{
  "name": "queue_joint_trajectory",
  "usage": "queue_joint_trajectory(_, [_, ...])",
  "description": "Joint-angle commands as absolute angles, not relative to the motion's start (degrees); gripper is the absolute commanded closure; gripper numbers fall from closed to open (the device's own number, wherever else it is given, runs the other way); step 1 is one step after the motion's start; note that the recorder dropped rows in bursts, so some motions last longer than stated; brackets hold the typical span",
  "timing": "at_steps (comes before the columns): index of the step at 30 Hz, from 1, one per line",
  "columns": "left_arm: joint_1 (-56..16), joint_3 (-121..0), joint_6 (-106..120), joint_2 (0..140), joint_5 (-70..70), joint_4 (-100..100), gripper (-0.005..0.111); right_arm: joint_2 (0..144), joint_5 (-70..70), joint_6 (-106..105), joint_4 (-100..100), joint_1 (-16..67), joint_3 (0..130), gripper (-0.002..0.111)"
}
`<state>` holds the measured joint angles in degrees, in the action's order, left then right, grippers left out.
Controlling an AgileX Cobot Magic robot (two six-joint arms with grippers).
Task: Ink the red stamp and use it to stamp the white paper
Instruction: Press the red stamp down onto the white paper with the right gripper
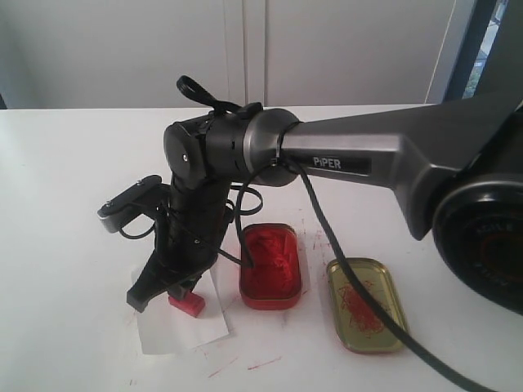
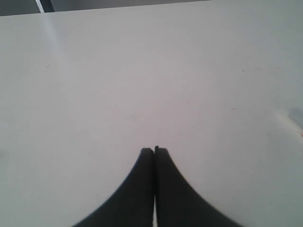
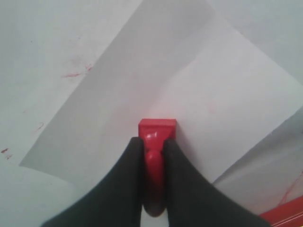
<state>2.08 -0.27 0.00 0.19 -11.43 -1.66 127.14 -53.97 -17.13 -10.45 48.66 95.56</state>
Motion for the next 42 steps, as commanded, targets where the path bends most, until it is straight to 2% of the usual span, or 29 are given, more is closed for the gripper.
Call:
queue_joint_trajectory(1, [2.1,0.0,0.0,0.0,-11.6,-1.7,0.107,130.8,-55.5,-17.8,-9.0,49.1,94.2,0.108])
queue_joint_trajectory(42, [2.1,0.0,0.0,0.0,-11.6,-1.7,0.107,124.6,-54.1,-17.8,-3.5,49.1,93.9,0.108])
